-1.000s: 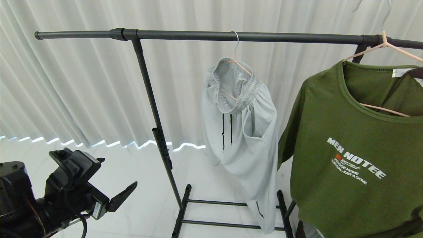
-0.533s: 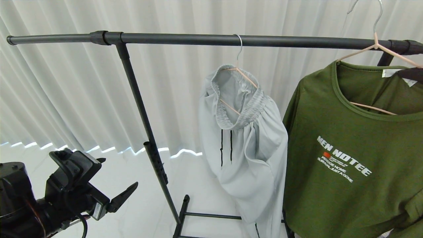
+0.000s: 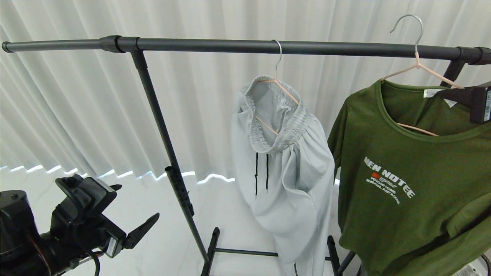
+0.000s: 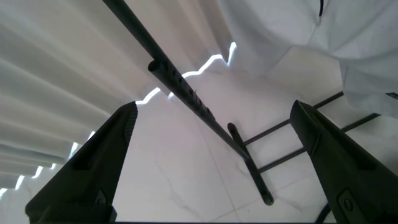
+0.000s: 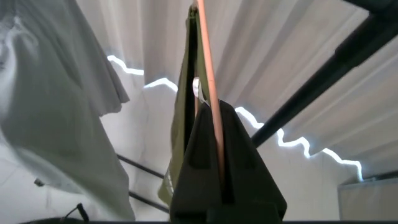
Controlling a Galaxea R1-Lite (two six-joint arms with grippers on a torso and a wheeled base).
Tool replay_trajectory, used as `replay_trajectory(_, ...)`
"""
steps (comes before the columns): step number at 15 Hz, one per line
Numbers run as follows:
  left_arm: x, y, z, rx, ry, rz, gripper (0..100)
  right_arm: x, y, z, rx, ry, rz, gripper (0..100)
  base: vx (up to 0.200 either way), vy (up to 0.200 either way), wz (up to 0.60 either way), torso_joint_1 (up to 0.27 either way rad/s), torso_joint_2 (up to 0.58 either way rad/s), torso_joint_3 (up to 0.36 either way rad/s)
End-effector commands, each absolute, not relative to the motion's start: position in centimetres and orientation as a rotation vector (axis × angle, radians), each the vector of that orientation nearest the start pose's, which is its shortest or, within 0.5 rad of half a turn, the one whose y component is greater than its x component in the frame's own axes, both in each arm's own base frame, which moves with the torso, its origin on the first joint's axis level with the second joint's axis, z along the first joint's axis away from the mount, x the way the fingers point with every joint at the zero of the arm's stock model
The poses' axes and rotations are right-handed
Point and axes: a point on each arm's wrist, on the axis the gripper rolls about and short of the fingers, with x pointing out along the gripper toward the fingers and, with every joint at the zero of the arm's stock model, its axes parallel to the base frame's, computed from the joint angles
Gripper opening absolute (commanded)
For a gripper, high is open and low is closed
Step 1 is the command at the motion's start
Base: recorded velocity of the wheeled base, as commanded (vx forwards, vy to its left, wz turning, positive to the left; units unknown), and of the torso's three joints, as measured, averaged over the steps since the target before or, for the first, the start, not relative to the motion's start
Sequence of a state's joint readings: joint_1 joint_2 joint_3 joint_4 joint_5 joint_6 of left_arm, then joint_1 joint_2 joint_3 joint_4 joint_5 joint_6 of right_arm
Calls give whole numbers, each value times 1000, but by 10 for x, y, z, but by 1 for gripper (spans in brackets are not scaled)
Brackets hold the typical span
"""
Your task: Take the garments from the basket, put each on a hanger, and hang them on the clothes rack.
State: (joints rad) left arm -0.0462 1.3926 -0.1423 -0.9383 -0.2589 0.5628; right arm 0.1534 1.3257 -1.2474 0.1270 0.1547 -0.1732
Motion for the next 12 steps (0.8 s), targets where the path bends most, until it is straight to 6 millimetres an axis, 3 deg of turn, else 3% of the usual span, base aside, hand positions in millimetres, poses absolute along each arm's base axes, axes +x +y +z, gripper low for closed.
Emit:
replay_trajectory(1,169,-14,122,521,215,-381,100,221,35,322,-168,225,314,0,0,0,0,0,0,0)
replay_trajectory(7,164,-13,121,521,215,-381,100,235,36,312,-167,259,313,0,0,0,0,0,0,0)
replay_trajectory(12,162,-13,121,520,212,-382,100,232,36,312,-167,258,315,0,0,0,0,0,0,0)
